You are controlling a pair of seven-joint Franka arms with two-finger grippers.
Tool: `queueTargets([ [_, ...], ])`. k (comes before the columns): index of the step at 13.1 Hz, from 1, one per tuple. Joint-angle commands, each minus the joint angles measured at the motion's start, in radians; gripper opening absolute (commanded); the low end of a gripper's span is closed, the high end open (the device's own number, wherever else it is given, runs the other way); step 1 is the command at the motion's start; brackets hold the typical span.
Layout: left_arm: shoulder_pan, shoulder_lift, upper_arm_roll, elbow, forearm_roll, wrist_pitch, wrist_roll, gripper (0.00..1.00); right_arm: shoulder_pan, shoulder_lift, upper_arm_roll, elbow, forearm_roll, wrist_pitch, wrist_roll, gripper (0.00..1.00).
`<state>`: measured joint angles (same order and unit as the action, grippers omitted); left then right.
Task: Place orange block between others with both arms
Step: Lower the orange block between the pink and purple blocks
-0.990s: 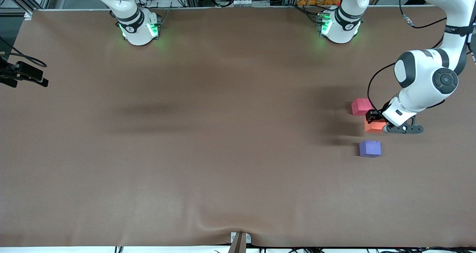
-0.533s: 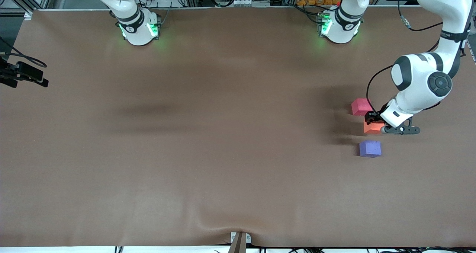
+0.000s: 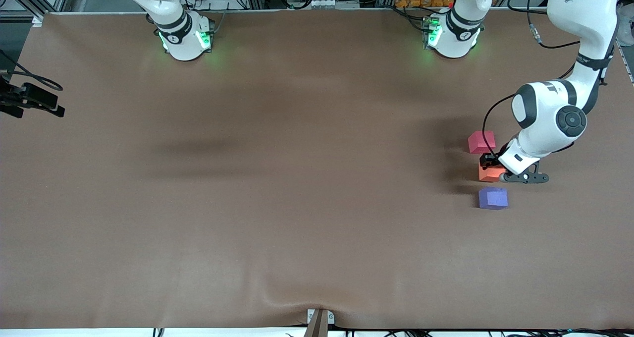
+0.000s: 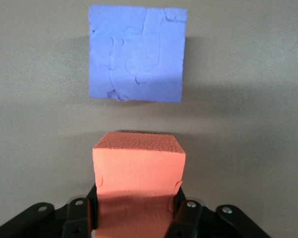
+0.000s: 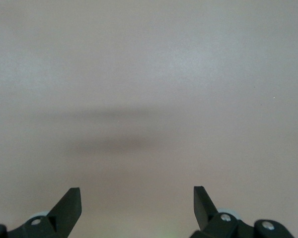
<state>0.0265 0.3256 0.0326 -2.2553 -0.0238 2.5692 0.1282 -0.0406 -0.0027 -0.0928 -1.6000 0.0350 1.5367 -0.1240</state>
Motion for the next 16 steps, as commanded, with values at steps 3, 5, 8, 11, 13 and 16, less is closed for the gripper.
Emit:
queueTargets([
  [3, 0.01, 0.03, -0.023, -0.004, -0.03, 0.042, 0.011, 0.2, -0.015, 0.012, 0.015, 0.023, -0.006, -0.003, 0.01, 1.0],
  [5, 0.01, 0.035, -0.025, -0.006, -0.031, 0.054, 0.01, 0.22, -0.015, 0.012, 0.015, 0.023, -0.004, -0.003, 0.01, 1.0],
  [8, 0.01, 0.036, -0.023, -0.004, -0.031, 0.054, 0.001, 0.59, -0.013, 0.012, 0.015, 0.023, -0.003, 0.003, 0.01, 1.0],
  [11, 0.01, 0.033, -0.023, 0.002, -0.031, 0.049, 0.002, 1.0, -0.013, 0.013, 0.015, 0.023, -0.003, 0.011, 0.01, 1.0],
  [13, 0.01, 0.012, -0.023, 0.01, -0.031, 0.043, 0.002, 1.0, -0.013, 0.013, 0.015, 0.023, -0.001, 0.017, 0.01, 1.0],
  [16, 0.01, -0.031, -0.023, 0.077, -0.031, -0.07, -0.001, 1.0, -0.013, 0.017, 0.015, 0.025, -0.001, 0.019, 0.01, 1.0],
])
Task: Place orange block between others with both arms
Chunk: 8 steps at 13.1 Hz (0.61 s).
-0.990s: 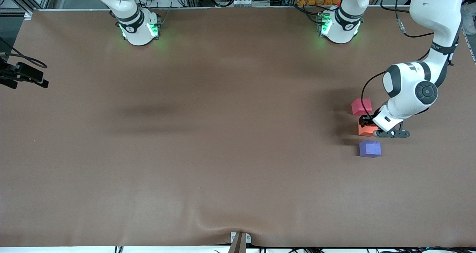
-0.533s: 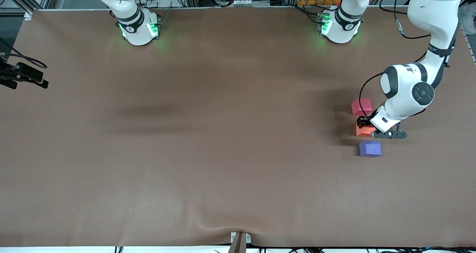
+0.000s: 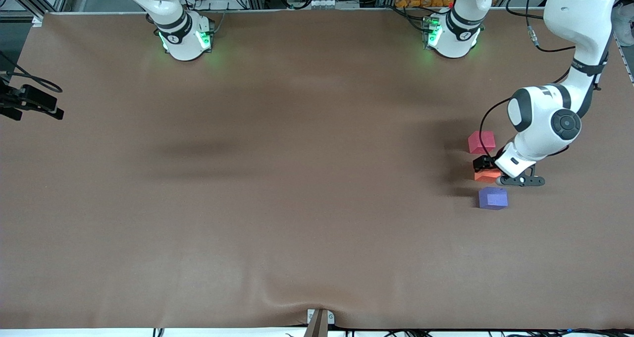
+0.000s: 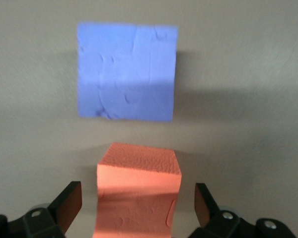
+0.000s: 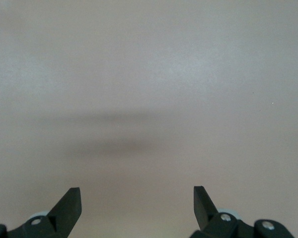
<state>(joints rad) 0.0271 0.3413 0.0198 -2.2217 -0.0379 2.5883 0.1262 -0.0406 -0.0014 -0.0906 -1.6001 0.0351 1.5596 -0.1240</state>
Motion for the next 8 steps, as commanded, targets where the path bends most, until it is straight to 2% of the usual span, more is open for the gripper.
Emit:
queueTargets([
  [1, 0.008, -0.047, -0.011, 0.09, -0.017, -0.15, 0.0, 1.0, -0.015, 0.018, 0.012, 0.023, -0.007, -0.004, 0.01, 1.0],
  [3, 0.007, -0.047, -0.011, 0.161, -0.016, -0.238, -0.013, 1.0, -0.019, 0.023, 0.012, 0.02, -0.012, -0.012, 0.009, 1.0],
  [8, 0.005, -0.051, -0.011, 0.244, -0.016, -0.303, -0.025, 1.0, -0.025, 0.024, 0.011, 0.023, -0.012, 0.007, 0.009, 1.0],
])
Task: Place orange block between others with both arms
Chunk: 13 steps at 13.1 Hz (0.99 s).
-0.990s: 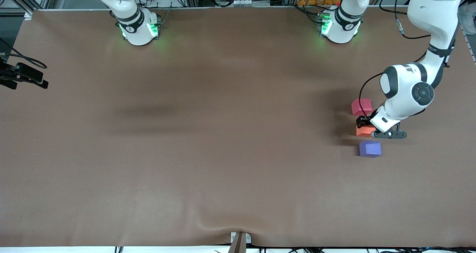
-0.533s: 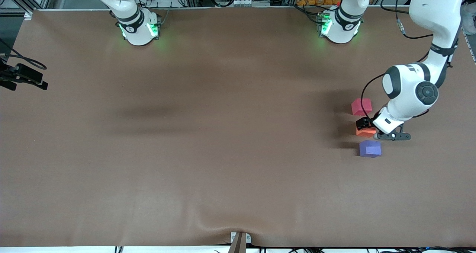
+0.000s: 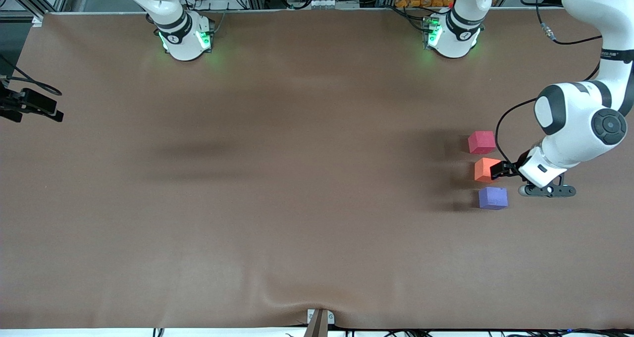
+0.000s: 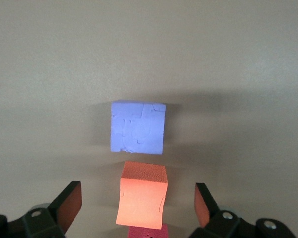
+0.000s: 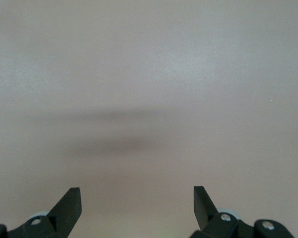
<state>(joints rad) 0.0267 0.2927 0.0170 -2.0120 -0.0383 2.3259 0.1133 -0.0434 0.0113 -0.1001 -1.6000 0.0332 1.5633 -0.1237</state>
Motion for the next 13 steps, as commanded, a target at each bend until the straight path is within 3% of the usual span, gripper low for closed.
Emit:
queueTargets([
  [1, 0.004, -0.006, -0.008, 0.056, -0.015, -0.058, -0.012, 1.0, -0.018, 0.012, 0.02, 0.022, -0.009, 0.006, 0.009, 1.0],
  [7, -0.024, -0.026, 0.001, 0.199, -0.006, -0.172, -0.012, 1.0, -0.012, 0.009, 0.022, 0.022, -0.006, -0.008, 0.009, 1.0],
  [13, -0.1, -0.121, 0.047, 0.315, 0.0, -0.356, -0.024, 1.0, -0.012, 0.007, 0.022, 0.017, -0.007, -0.008, 0.01, 1.0],
])
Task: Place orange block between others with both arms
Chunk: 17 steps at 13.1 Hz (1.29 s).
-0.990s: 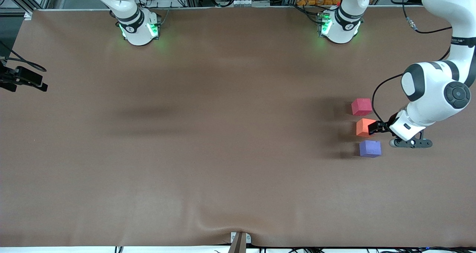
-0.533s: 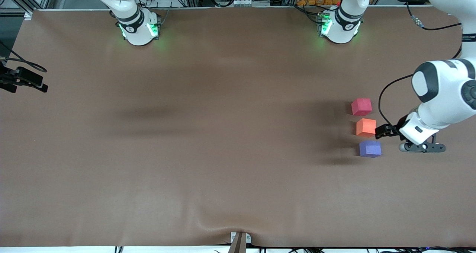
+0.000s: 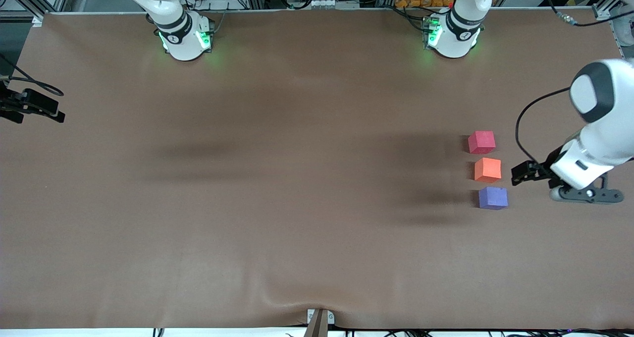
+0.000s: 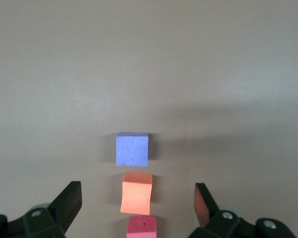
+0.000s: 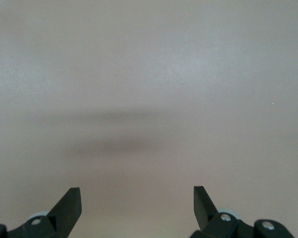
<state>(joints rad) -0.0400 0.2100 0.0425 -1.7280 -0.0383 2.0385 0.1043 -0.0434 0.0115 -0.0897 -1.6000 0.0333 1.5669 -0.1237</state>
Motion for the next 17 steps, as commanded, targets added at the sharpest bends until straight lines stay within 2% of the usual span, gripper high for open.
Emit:
queueTargets([
  [1, -0.034, -0.056, 0.031, 0.057, 0.005, -0.101, -0.015, 1.0, -0.012, 0.007, 0.011, 0.017, -0.007, -0.011, 0.01, 1.0],
  [3, -0.035, -0.092, 0.033, 0.102, 0.003, -0.203, -0.02, 1.0, -0.013, 0.007, 0.011, 0.017, -0.007, -0.011, 0.01, 1.0],
  [6, -0.038, -0.185, 0.031, 0.107, 0.009, -0.349, -0.125, 1.0, -0.018, 0.007, 0.011, 0.017, -0.007, -0.01, 0.01, 1.0],
  [8, -0.037, -0.214, 0.016, 0.11, 0.011, -0.415, -0.15, 1.0, -0.019, 0.007, 0.011, 0.017, -0.007, -0.011, 0.01, 1.0],
  [11, -0.034, -0.23, 0.017, 0.108, 0.07, -0.44, -0.144, 1.0, -0.019, 0.007, 0.01, 0.018, -0.007, -0.008, 0.01, 1.0],
  [17, -0.029, -0.228, 0.013, 0.108, 0.072, -0.442, -0.156, 1.0, -0.019, 0.007, 0.01, 0.02, -0.007, -0.007, 0.01, 1.0],
])
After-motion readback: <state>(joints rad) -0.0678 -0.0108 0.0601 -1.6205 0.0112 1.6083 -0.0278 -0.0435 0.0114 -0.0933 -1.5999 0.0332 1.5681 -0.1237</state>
